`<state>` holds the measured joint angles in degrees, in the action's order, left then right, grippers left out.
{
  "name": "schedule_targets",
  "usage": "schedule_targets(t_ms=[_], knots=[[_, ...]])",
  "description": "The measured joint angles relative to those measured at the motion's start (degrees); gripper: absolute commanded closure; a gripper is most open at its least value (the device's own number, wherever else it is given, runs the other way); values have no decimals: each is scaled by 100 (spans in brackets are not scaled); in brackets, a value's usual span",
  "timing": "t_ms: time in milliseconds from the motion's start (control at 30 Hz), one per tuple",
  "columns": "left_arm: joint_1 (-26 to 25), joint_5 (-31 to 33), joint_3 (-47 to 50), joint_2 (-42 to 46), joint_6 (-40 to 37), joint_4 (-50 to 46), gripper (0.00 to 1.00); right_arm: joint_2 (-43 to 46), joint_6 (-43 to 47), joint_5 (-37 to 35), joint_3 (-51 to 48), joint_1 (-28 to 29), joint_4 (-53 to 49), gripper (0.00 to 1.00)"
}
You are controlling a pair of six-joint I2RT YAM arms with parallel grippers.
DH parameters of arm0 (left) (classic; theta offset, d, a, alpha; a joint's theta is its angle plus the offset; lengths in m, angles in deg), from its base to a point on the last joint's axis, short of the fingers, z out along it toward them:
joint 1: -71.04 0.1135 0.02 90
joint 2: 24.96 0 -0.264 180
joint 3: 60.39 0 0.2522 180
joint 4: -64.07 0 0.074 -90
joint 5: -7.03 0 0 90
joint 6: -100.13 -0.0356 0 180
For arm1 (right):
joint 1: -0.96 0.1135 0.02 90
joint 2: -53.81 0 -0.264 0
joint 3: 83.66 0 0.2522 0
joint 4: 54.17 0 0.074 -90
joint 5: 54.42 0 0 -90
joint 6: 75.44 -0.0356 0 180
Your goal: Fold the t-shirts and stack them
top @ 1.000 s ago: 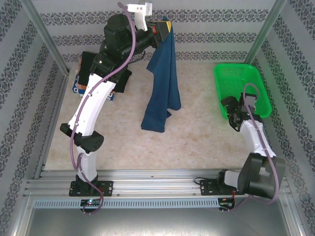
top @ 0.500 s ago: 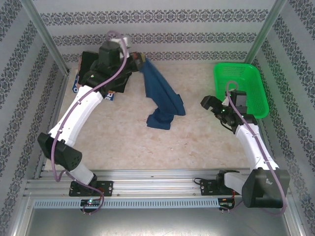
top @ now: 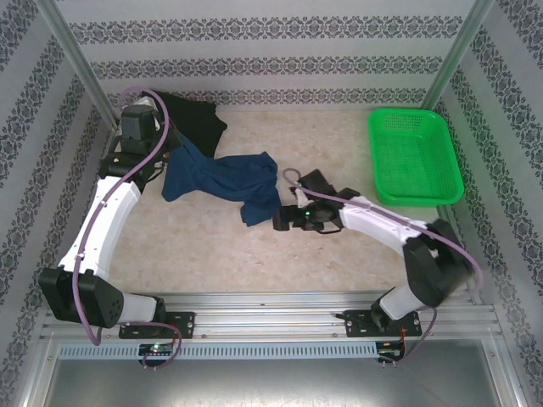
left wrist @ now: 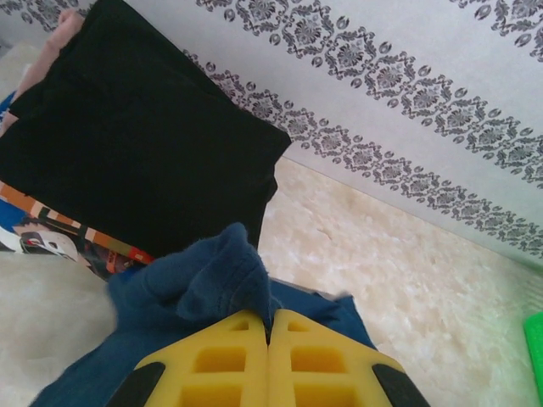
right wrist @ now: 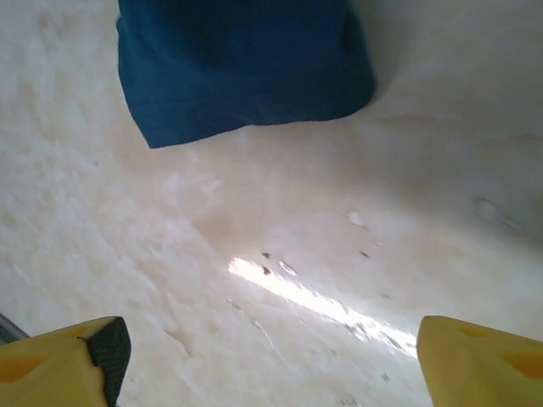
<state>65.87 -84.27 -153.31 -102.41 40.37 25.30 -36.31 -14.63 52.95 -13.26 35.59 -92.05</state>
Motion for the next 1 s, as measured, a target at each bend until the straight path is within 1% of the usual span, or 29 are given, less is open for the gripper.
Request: schedule_targets(t_ms=[100,233,333,400,433,467,500,567,600,633,733,800,867,1000], knots=[[0,-96,68,28,-2,15,100,-588,-66,-229,352,114,79,17],[0,-197,140,122,-13,15,100,-1226,-195,-409,831,76,138,19],[0,-254,201,260,-22,13,100,-1720,-271,-433,1294,72,195,25],[0,-275,247,374,-24,11,100,-2041,-341,-444,1574,35,238,33],[0,-278,258,413,-24,9,100,-2151,-376,-450,1657,28,251,38],[0,-282,267,457,-26,9,100,-2273,-409,-446,1735,9,262,48],[0,-291,273,492,-37,9,100,-2385,-442,-450,1808,-4,247,62],[0,-297,306,568,-63,9,100,-2500,-514,-542,1950,-55,57,88],[0,-299,323,608,-81,4,100,-2507,-529,-538,1963,-90,74,95],[0,-304,330,634,-96,-4,100,-2511,-560,-553,1969,-125,98,98],[0,-323,328,730,-155,-11,100,-2391,-623,-553,1952,-232,94,99],[0,-345,280,813,-199,-72,100,-2039,-597,-507,1926,-323,-39,99],[0,-393,122,848,-238,-170,100,-1513,-518,-317,1934,-446,-229,99],[0,-470,-267,981,-304,-195,100,-173,-295,256,2061,-957,-706,99]])
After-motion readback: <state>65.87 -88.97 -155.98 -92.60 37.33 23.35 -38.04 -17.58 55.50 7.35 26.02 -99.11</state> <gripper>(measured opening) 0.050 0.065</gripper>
